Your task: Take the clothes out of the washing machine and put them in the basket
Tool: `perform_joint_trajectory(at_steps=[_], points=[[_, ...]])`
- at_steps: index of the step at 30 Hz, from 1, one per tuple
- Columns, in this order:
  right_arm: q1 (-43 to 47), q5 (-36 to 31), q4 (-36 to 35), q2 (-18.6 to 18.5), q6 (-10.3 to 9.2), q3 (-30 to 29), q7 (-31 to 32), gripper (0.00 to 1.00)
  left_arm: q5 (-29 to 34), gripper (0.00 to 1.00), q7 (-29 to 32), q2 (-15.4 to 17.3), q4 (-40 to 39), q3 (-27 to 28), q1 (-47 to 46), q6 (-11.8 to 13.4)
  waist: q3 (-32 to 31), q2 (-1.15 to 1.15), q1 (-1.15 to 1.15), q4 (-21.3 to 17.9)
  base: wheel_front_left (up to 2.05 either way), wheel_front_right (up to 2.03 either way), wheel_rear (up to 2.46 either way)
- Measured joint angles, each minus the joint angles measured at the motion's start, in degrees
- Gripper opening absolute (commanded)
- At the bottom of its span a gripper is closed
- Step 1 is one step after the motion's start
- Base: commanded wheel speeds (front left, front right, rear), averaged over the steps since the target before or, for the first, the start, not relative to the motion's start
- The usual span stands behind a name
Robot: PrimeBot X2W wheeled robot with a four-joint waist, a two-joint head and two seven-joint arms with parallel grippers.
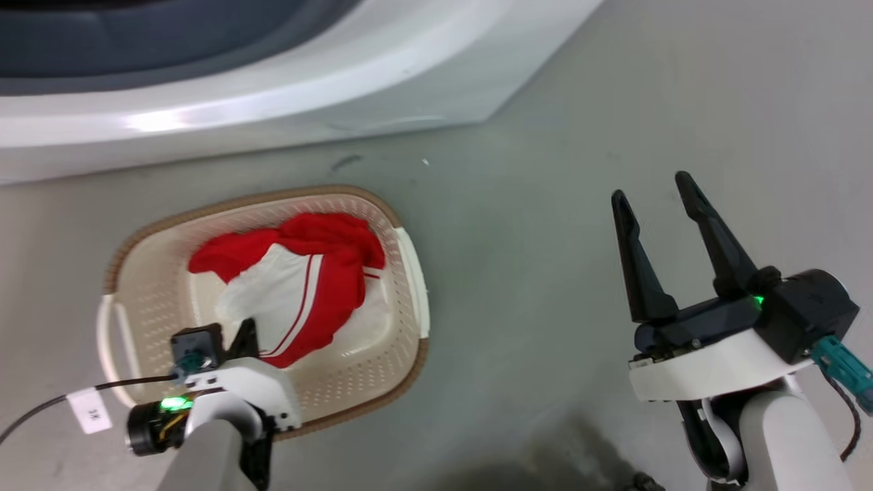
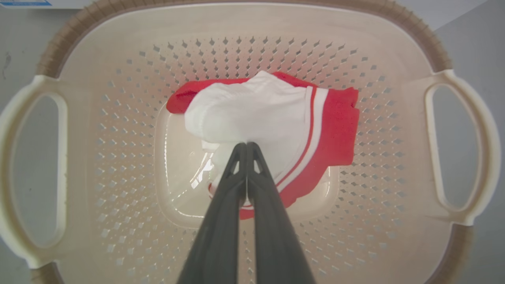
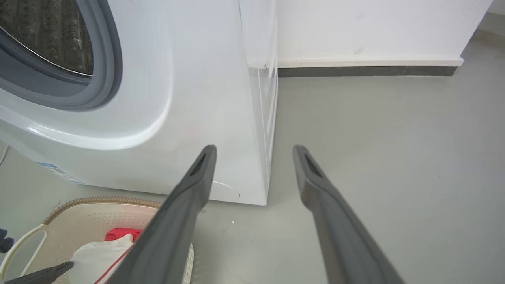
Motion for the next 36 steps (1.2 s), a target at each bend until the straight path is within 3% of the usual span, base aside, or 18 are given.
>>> perform_joint_trajectory(at_steps=[5,6,7,9,23,27,28,36], points=[[-0.7,0.9,2.3,0.0,0.0,0.6,-1.7,1.0,0.0,0.0,0.0,1.5,3.3,1.6,-2.0,0.2,3.4,0.0,0.0,-2.5,0.0,0.0,0.0],[-1.0,0.9,2.8,0.0,0.0,0.5,-1.9,1.0,0.1,0.11,0.0,1.4,3.7,1.8,-2.4,0.2,3.9,0.0,0.0,-2.8,0.0,0.0,0.0],[-1.2,0.9,3.0,0.0,0.0,0.5,-2.2,1.0,0.1,0.38,0.0,1.4,4.0,1.9,-2.7,0.2,4.3,0.0,0.0,-3.1,0.0,0.0,0.0],[-1.5,0.9,3.7,0.0,0.0,0.3,-2.4,1.0,0.2,1.0,0.0,1.2,4.6,2.2,-3.6,0.1,4.6,0.0,0.0,-3.4,0.0,0.0,0.0],[1.4,-2.0,5.8,0.0,0.0,-4.0,-2.4,1.0,1.6,1.0,0.0,-2.0,0.7,2.0,0.1,-1.6,-6.9,0.0,-0.01,-0.1,0.0,0.0,0.0],[4.1,-2.8,4.8,0.0,0.0,-5.7,-1.3,1.0,1.7,1.0,0.0,-2.5,-4.1,1.4,3.0,-2.0,-12.2,0.0,-0.01,1.8,0.0,0.0,0.0],[6.9,-3.2,4.0,0.0,0.0,-7.3,-0.2,1.0,0.2,1.0,0.0,-2.6,-8.7,-0.8,6.9,-2.1,-17.3,0.0,-0.01,3.6,0.0,0.0,0.0],[11.5,-3.7,1.9,0.0,0.0,-9.8,1.8,1.0,-1.5,1.0,0.0,-2.7,-19.2,-5.6,12.8,-0.5,-25.6,0.0,-0.02,7.3,0.0,0.0,0.0]])
